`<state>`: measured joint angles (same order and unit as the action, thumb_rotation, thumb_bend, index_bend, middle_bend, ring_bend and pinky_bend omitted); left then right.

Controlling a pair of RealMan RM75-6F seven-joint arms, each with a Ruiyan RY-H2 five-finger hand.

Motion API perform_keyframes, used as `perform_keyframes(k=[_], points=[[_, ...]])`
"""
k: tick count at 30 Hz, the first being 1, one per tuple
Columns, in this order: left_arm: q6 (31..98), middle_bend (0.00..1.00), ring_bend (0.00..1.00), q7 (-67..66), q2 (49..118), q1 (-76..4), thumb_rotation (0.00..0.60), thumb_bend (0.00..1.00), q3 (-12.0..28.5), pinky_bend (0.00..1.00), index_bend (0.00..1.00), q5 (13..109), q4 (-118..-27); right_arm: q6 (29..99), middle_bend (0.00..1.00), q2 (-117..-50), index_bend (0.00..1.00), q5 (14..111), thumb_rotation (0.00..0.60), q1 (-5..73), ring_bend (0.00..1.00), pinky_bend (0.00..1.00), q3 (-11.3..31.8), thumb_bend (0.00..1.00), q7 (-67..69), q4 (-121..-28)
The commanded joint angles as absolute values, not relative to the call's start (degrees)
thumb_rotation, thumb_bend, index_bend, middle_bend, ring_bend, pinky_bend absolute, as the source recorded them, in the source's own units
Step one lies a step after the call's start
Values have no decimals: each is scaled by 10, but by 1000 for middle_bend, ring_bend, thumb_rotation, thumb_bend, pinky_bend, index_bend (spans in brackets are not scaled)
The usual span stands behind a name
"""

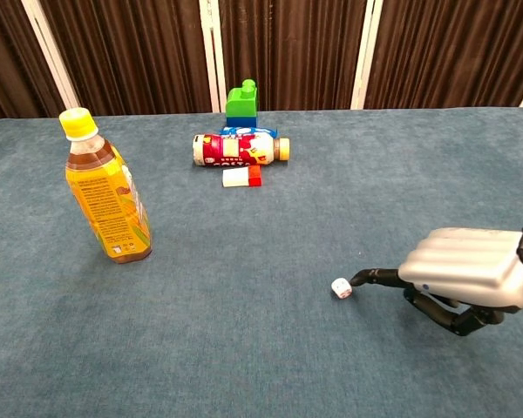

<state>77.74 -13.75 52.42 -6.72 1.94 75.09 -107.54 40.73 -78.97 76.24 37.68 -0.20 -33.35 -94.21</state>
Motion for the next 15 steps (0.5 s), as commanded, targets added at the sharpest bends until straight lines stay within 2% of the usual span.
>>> perform_keyframes(k=[1,9,15], points=[[776,0,0,-139,524,-68,600,0,19,0,0,751,-1076,411,644,-784,0,760,600,377,610,935,-5,853,-330,-940],[777,0,0,-140,524,-68,600,0,18,0,0,751,-1077,431,645,-764,0,757,600,377,611,935,-1,853,-318,-941],[779,0,0,-134,522,-67,600,0,18,0,0,753,-1078,474,645,-718,0,781,600,368,611,934,7,849,-288,-982]])
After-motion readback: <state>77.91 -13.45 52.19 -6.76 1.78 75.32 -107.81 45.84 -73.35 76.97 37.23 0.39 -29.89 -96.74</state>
